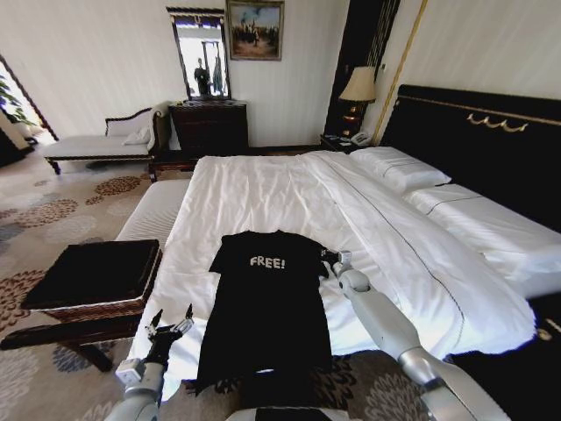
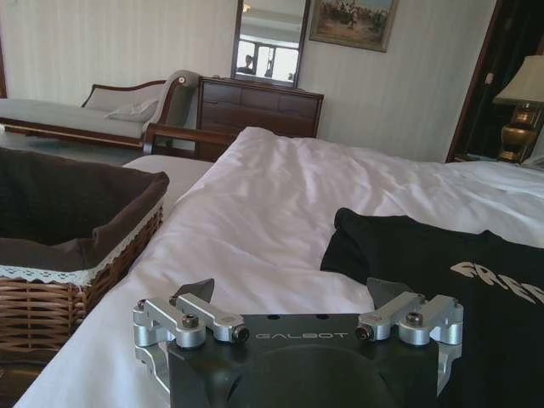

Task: Fold the clothes on the bed and place them into the basket.

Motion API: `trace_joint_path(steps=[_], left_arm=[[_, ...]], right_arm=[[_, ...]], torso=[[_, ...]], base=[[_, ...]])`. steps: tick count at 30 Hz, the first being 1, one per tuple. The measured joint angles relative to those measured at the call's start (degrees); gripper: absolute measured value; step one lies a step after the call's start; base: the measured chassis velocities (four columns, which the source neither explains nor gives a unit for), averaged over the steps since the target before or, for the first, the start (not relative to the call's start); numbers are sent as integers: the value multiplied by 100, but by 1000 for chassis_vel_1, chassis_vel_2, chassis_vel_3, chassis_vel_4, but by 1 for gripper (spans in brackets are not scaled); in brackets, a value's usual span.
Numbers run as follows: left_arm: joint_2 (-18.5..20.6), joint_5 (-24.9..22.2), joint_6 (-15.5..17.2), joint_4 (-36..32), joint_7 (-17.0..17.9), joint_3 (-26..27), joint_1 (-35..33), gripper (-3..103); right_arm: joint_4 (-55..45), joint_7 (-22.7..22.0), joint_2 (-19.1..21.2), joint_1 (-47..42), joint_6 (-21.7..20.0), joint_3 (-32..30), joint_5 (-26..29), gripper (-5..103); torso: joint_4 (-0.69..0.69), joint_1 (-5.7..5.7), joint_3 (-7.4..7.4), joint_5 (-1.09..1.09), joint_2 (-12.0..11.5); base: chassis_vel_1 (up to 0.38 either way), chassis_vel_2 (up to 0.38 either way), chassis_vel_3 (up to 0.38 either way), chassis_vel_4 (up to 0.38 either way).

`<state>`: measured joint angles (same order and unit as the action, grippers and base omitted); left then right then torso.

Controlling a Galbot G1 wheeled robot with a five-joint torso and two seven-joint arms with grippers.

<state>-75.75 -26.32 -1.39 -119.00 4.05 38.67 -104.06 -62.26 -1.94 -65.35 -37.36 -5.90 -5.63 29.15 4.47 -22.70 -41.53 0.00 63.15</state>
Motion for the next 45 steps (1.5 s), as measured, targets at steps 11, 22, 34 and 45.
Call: trace_joint_path(steps=[11,22,34,45], left_arm=[[-19,-1,-6,-43,-1,29,-38,100],[-32,5,-8,-54,-4,14,-46,100],[-8,58,20,-40,-4,-139,66,100],[3,37,19,-63,-5,-107,8,100]], right_arm=[[146,17,3,145,97,110,-183,0],[277,63,-48,141,185,81,-247,2],[-470,-113,359,-516,106,-409,-2,51],[-580,236,559,-1201,420,-389,-925,89]], torso=[[0,0,0,0,0],[-1,0,0,0,0],[-1,0,0,0,0],[-1,0,0,1,0]], base=[[0,0,0,0],[0,0,0,0],[0,0,0,0],[0,0,0,0]])
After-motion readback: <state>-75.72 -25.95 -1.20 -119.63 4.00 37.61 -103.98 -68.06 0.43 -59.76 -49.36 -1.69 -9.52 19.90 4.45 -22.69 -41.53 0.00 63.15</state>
